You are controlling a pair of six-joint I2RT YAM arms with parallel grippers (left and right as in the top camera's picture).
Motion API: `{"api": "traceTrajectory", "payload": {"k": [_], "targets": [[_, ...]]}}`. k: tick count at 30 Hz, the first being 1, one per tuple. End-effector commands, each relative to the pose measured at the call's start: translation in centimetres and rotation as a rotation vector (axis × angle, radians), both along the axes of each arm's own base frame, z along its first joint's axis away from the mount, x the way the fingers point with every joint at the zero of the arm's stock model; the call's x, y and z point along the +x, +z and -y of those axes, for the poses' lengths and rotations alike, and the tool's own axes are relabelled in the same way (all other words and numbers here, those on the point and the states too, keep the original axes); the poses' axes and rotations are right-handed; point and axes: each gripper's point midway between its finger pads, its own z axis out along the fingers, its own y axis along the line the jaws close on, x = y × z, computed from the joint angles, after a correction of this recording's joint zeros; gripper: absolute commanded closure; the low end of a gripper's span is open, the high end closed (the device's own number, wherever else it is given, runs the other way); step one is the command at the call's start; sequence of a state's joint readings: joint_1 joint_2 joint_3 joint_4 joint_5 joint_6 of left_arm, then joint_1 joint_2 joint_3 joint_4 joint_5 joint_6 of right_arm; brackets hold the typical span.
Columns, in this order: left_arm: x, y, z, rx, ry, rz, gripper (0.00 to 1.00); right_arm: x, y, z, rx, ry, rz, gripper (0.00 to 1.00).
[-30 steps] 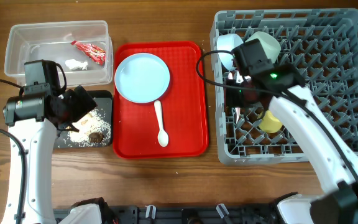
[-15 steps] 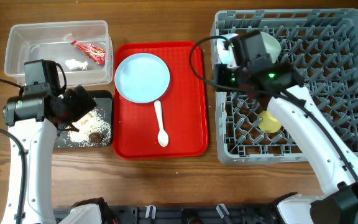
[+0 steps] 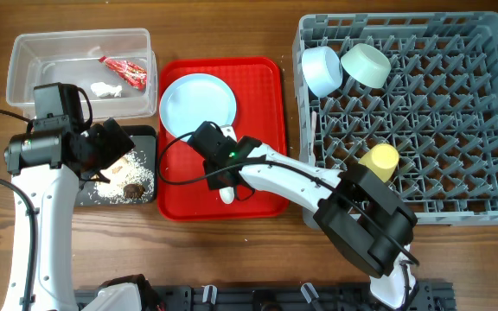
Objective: Sort waste into correct bins and load items into the dishwasher rack
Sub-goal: 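Grasp the white spoon with the right gripper and place it in the rack, then grasp the white plate edge with the right gripper and stand it in the rack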
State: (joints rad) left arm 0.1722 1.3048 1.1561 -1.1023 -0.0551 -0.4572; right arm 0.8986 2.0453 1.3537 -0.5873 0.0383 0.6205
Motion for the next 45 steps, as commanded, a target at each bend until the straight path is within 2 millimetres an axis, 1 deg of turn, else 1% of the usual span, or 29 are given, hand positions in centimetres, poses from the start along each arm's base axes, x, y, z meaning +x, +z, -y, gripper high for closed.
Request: {"api": "traceTrajectory", "payload": {"k": [1, 2, 4, 6, 10, 11, 13, 14, 15, 16, 17, 18, 20, 21, 23, 26, 27, 28, 29, 30, 32, 33, 34, 36, 37, 39, 41, 43, 45], "targets": [[0.0, 0.3, -0.2, -0.001, 0.013, 0.015, 0.00, -0.7, -2.4, 1.4, -0.061, -0.092, -0.056, 0.91], [0.0, 0.3, -0.2, -0.001, 0.013, 0.015, 0.00, -0.6, -2.2, 1.5, -0.062, -0.095, -0.057, 0.95], [0.0, 0.3, -0.2, -0.001, 0.012, 0.015, 0.00, -0.4, -1.4, 2.0, -0.062, -0.113, -0.058, 0.96], [0.0, 0.3, -0.2, -0.001, 0.013, 0.015, 0.00, 0.2, 1.0, 3.3, -0.056, -0.139, -0.048, 0.96], [0.0, 0.3, -0.2, -0.001, 0.013, 0.015, 0.00, 2.0, 7.9, 6.8, -0.008, -0.166, 0.030, 0.96], [0.0, 0.3, -0.2, -0.001, 0.013, 0.015, 0.00, 2.7, 10.5, 8.5, 0.001, -0.186, 0.083, 0.96], [0.1, 0.4, -0.2, -0.001, 0.013, 0.017, 0.00, 3.9, 14.2, 11.3, 0.006, -0.226, 0.174, 0.96], [0.2, 0.4, -0.2, 0.000, 0.013, 0.021, 0.00, 4.4, 16.7, 14.0, 0.009, -0.253, 0.222, 0.96], [0.2, 0.4, -0.2, 0.000, 0.013, 0.022, 0.00, 4.6, 17.4, 15.3, 0.005, -0.266, 0.232, 0.96], [0.2, 0.4, -0.2, 0.000, 0.013, 0.022, 0.00, 4.8, 17.5, 17.8, -0.030, -0.294, 0.219, 0.96], [0.2, 0.4, -0.2, 0.000, 0.013, 0.022, 0.00, 4.8, 17.3, 19.0, -0.059, -0.318, 0.209, 0.96], [0.2, 0.4, -0.2, 0.000, 0.013, 0.022, 0.00, 4.9, 16.4, 21.4, -0.120, -0.370, 0.189, 0.96], [0.2, 0.4, -0.2, 0.000, 0.012, 0.022, 0.00, 5.1, 14.6, 23.8, -0.155, -0.429, 0.136, 0.96], [0.2, 0.4, -0.2, 0.000, 0.013, 0.022, 0.00, 5.1, 13.7, 23.6, -0.144, -0.421, 0.104, 0.96], [0.2, 0.4, -0.2, 0.000, 0.013, 0.022, 0.00, 5.2, 11.8, 21.8, -0.091, -0.332, 0.046, 0.95], [0.2, 0.4, -0.2, 0.000, 0.013, 0.022, 0.00, 5.7, 11.1, 21.5, -0.088, -0.332, 0.042, 0.76], [0.2, 0.4, -0.2, 0.000, 0.013, 0.022, 0.00, 5.9, 11.3, 21.4, -0.082, -0.326, 0.055, 0.65], [0.2, 0.4, -0.2, 0.000, 0.013, 0.023, 0.00, 6.3, 11.6, 21.2, -0.073, -0.327, 0.070, 0.51], [0.2, 0.4, -0.2, 0.000, 0.013, 0.023, 0.00, 6.7, 12.1, 21.1, -0.063, -0.327, 0.086, 0.48], [0.2, 0.4, -0.2, 0.000, 0.013, 0.023, 0.00, 8.1, 14.0, 20.3, -0.015, -0.326, 0.151, 0.44], [0.2, 0.4, -0.2, 0.000, 0.012, 0.023, 0.00, 9.9, 17.4, 17.0, 0.172, -0.248, 0.238, 0.40], [0.2, 0.4, -0.2, 0.000, 0.013, 0.023, 0.00, 10.9, 19.6, 14.3, 0.317, -0.171, 0.289, 0.39], [0.2, 0.4, -0.2, 0.000, 0.013, 0.023, 0.00, 11.3, 20.7, 12.9, 0.386, -0.139, 0.319, 0.39], [0.2, 0.4, -0.2, 0.000, 0.013, 0.022, 0.00, 12.5, 21.1, 10.2, 0.447, -0.131, 0.367, 0.36], [0.2, 0.4, -0.2, 0.000, 0.012, 0.023, 0.00, 13.0, 20.4, 8.8, 0.451, -0.117, 0.377, 0.34], [0.2, 0.4, -0.2, 0.000, 0.013, 0.022, 0.00, 13.7, 16.7, 5.3, 0.421, -0.095, 0.373, 0.30], [0.2, 0.4, -0.2, -0.001, 0.013, 0.023, 0.00, 13.8, 11.0, 2.8, 0.354, -0.088, 0.329, 0.29], [0.2, 0.4, -0.1, -0.004, 0.011, 0.023, 0.00, 13.7, 6.8, 2.1, 0.299, -0.121, 0.285, 0.27], [0.2, 0.4, -0.1, -0.003, 0.011, 0.023, 0.00, 13.2, 3.3, 1.3, 0.279, -0.119, 0.242, 0.28]]}}
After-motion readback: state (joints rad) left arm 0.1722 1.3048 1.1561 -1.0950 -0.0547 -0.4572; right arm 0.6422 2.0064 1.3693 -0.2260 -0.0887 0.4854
